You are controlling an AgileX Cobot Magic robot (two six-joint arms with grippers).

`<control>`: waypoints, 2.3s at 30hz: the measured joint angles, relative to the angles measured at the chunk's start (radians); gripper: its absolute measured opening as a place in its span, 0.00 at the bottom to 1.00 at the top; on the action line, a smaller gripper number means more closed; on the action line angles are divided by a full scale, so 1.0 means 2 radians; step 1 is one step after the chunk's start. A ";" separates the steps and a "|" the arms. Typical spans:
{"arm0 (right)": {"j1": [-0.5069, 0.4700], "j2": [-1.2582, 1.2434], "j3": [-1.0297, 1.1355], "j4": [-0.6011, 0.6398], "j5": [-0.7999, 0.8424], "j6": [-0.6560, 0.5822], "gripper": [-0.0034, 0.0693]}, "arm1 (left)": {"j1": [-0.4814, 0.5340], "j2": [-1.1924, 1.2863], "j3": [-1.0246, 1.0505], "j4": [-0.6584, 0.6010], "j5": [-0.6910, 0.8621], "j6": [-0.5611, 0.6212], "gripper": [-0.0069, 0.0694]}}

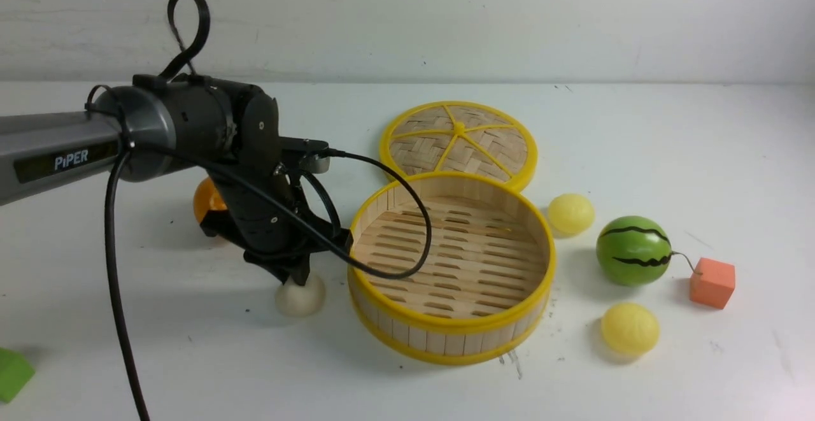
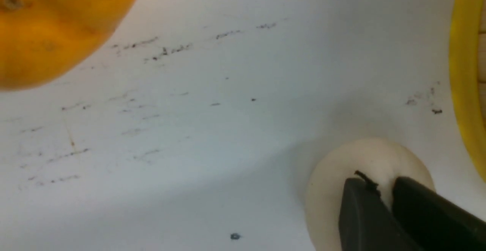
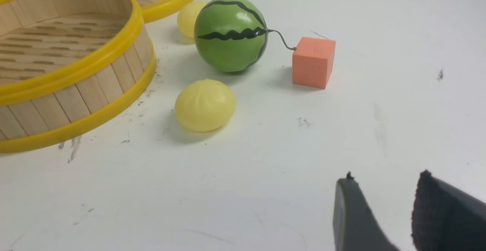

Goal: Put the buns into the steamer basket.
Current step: Use the left arm to grab a steamed stuffed bun

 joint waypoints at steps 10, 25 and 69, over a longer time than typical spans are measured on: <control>0.000 0.000 0.000 0.000 0.000 0.000 0.38 | 0.000 -0.005 -0.004 0.000 0.012 0.000 0.49; 0.000 0.000 0.000 0.000 0.000 0.000 0.38 | 0.000 -0.005 -0.005 -0.031 0.033 0.020 0.49; 0.000 0.000 0.000 0.000 0.000 0.000 0.38 | 0.000 -0.005 -0.012 -0.020 0.042 0.038 0.50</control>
